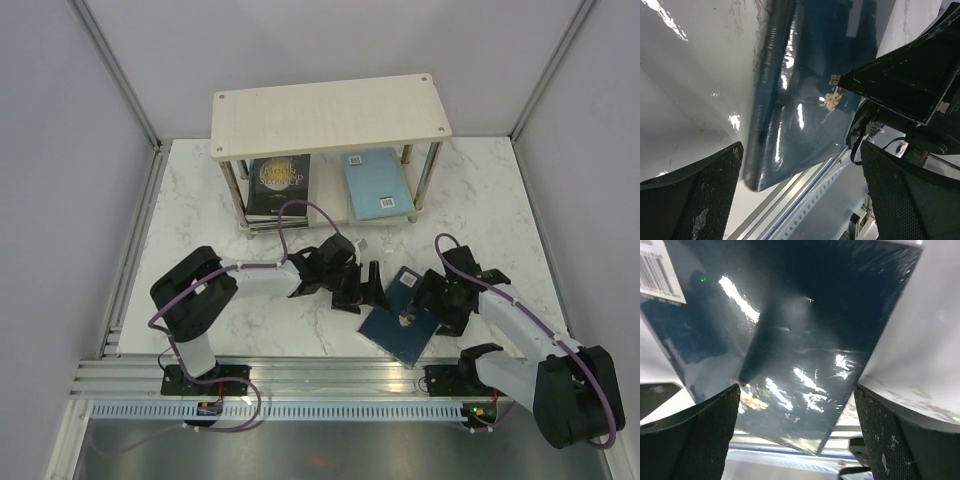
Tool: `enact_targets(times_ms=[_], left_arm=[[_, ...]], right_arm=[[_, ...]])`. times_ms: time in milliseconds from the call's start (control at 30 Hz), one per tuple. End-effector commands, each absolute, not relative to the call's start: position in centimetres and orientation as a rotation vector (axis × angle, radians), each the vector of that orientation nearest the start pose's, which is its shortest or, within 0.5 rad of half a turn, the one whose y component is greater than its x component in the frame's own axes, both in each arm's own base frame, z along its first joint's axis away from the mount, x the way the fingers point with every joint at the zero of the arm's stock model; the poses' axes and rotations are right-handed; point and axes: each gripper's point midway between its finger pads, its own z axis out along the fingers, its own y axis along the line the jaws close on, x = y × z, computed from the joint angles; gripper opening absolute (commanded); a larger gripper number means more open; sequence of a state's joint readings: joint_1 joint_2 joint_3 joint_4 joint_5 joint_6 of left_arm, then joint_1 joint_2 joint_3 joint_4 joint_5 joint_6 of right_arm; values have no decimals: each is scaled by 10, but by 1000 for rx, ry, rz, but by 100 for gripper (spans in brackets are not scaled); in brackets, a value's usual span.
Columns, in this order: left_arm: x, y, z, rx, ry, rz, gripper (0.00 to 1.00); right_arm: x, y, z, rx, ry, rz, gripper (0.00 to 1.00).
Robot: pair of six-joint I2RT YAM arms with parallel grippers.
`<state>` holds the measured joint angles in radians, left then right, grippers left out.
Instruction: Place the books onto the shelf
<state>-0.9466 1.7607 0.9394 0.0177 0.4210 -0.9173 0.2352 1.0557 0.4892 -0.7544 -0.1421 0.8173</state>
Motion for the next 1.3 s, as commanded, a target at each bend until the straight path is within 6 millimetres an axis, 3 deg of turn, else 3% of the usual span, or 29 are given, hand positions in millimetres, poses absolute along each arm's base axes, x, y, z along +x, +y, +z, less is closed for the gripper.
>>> enact_targets(times_ms=[0,67,100,167,300,467,533,633,767,800,833,933,967,1033,1067,1167,1267], left_arm=[[159,-408,58,369,2654,-1280,100],[147,-399,40,355,2703,-1277,100],[146,-403,45,345,2669,-1338,100],[134,-394,33,322,2684,-1378,100],[119,-396,28,330,2668,-1502,100],[102,-411,37,441,2604,-1612,99],[99,-415,43,460,2580,-1631,93],[100,-415,50,459,2555,-1641,73],[101,-412,65,449,2529,-1638,13],[100,-409,64,439,2552,-1619,2],[100,-407,64,431,2552,-1605,2],[101,-400,74,413,2548,-1571,2],[102,-399,78,409,2540,-1569,2],[103,-396,96,406,2506,-1571,2],[104,-396,105,406,2486,-1573,2],[111,-393,138,378,2421,-1561,2],[120,-392,176,360,2340,-1550,2]], right_arm=[[156,118,24,888,2770,603,97],[157,125,25,878,2767,652,96],[155,128,23,880,2779,671,96],[156,135,21,858,2786,707,96],[153,146,12,868,2799,778,96],[154,154,9,853,2800,849,96],[154,154,9,840,2802,848,96],[155,152,11,830,2795,838,96],[152,146,16,788,2817,782,95],[156,146,21,773,2807,775,95],[155,142,23,775,2814,744,95],[165,138,44,732,2772,706,96],[177,140,63,700,2719,724,96],[182,136,80,664,2696,698,98],[193,138,102,630,2638,714,98],[204,144,140,582,2564,772,98],[206,151,164,571,2526,848,98]])
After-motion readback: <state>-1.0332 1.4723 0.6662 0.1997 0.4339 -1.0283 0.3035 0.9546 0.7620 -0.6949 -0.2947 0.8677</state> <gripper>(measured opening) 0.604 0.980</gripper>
